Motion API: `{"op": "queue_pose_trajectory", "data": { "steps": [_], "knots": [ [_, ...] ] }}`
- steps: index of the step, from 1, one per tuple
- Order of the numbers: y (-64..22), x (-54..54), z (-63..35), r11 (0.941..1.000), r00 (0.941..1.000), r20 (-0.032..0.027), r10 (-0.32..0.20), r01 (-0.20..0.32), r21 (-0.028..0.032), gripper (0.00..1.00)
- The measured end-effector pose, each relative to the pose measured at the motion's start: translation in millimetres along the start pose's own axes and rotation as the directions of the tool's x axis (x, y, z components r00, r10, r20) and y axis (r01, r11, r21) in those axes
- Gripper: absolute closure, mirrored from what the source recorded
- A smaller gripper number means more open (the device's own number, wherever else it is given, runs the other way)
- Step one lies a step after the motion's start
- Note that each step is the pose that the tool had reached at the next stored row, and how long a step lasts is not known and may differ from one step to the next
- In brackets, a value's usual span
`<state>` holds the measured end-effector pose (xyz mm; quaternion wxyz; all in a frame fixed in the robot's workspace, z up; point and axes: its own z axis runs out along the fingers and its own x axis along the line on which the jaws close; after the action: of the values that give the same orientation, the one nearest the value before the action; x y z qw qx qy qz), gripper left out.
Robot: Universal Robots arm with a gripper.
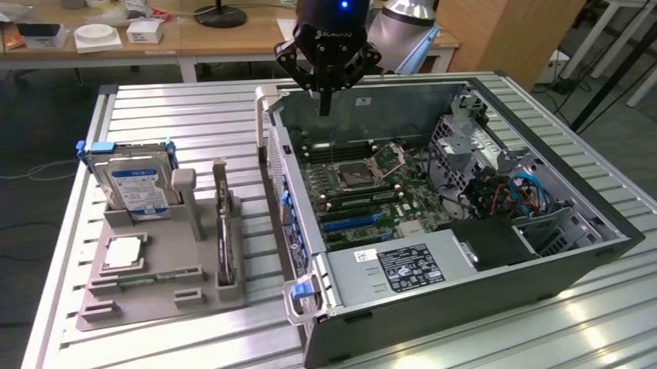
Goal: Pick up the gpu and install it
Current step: 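Reach for the gpu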
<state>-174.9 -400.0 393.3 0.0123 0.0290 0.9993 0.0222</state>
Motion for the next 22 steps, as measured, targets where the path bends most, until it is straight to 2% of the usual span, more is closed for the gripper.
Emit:
{"op": "queue_pose_trajectory", "data": {
  "steps": [22],
  "knots": [
    [-0.8, 14.0, -0.3, 1.0000, 1.0000, -0.0001, -0.003, 0.003, -0.0001, 0.89]
  ]
}}
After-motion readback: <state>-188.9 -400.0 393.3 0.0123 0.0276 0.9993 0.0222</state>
